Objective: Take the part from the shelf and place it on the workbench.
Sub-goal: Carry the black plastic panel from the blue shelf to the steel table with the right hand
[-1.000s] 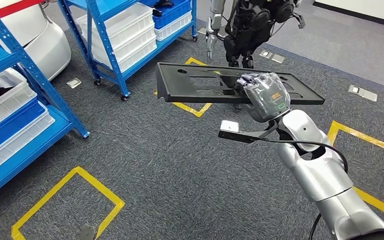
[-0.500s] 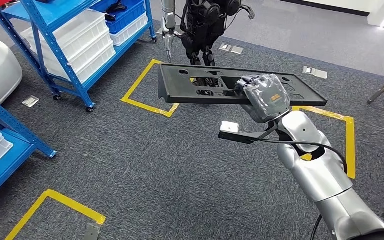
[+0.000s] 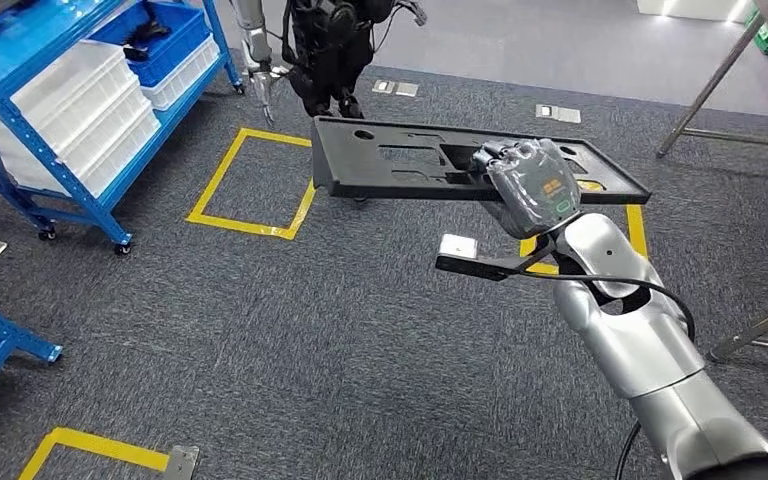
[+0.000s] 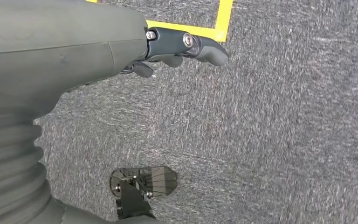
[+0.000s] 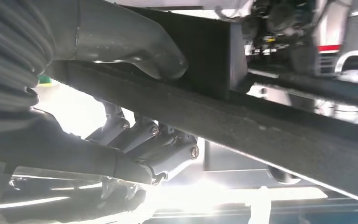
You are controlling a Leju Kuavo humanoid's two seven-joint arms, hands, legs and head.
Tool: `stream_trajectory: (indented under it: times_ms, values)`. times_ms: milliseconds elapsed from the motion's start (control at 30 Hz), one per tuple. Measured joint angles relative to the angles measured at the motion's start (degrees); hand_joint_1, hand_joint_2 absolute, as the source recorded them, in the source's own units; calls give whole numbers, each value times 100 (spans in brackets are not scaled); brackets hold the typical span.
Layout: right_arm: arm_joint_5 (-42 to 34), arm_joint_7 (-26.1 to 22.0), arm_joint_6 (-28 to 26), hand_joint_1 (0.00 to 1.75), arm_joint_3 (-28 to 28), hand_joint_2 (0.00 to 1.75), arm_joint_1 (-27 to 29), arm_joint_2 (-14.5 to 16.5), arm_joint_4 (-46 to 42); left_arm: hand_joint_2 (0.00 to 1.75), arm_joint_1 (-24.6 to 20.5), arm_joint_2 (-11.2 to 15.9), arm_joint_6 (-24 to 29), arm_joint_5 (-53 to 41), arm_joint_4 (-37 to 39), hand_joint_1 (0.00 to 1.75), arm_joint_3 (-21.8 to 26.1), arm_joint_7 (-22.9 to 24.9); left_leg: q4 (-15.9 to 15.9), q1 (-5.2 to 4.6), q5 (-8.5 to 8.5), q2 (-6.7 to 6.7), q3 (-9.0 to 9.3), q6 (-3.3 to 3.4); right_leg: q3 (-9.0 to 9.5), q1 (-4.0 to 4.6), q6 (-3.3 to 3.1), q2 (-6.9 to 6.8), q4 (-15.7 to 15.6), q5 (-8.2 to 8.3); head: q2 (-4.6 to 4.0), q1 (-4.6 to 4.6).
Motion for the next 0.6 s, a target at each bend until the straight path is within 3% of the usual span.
stream_trajectory:
  times_ms: [33,100,167,233,267,300,333,400,467,533,600]
  values:
    - [1,0,6,152,0,175,-6,4,2,175,-2,-1,-4,-1,0,0,0,12,21,29,-20,0,-1,-33,-8,-14,-36,72,1,14,0,0]
    - [1,2,12,152,-1,175,-32,14,5,175,-4,-4,-37,-1,1,0,0,81,265,91,-195,-236,-95,-82,-9,-28,-113,214,0,35,0,-8]
    - [0,7,34,152,7,175,-67,48,7,175,6,-5,-199,8,14,0,3,344,954,110,-563,-564,-412,-92,-7,-11,-176,348,-3,43,0,-20]
    - [-7,12,85,152,30,175,-84,92,17,175,27,-7,-529,20,40,0,13,906,1642,105,-794,-658,-776,-69,-8,34,-214,503,-2,51,0,-23]
    - [-15,14,113,152,48,175,-91,109,26,175,44,-6,-730,22,52,0,19,1267,1725,104,-749,-671,-848,-44,-8,56,-223,593,1,55,0,-22]
    - [-24,16,131,152,67,175,-102,123,34,175,64,-6,-916,16,60,0,23,1588,1560,102,-591,-689,-799,-12,-7,72,-228,682,5,59,0,-22]
    - [-35,21,143,152,86,175,-119,136,43,175,89,-6,-1073,5,64,0,26,1851,1203,100,-362,-747,-650,28,-5,81,-232,769,11,62,0,-22]
    - [-51,38,150,152,114,175,-164,162,55,175,123,-5,-1229,-37,72,0,26,2119,473,94,-46,-969,-317,87,-12,90,-217,912,22,71,0,-15]
    - [-65,65,156,152,130,175,-197,180,65,175,134,-5,-1221,-90,81,0,26,2218,197,61,11,-1061,-186,108,-43,79,-176,1014,20,96,0,-21]
    - [-75,93,162,152,131,175,-207,167,71,175,135,-8,-1174,-124,85,0,26,2270,131,40,58,-933,-160,139,-84,73,-118,1088,2,130,0,-31]
    - [-88,113,162,152,124,175,-224,131,72,175,130,-13,-1132,-148,85,0,26,2284,6,43,140,-808,-115,191,-203,93,-99,863,153,52,0,-17]
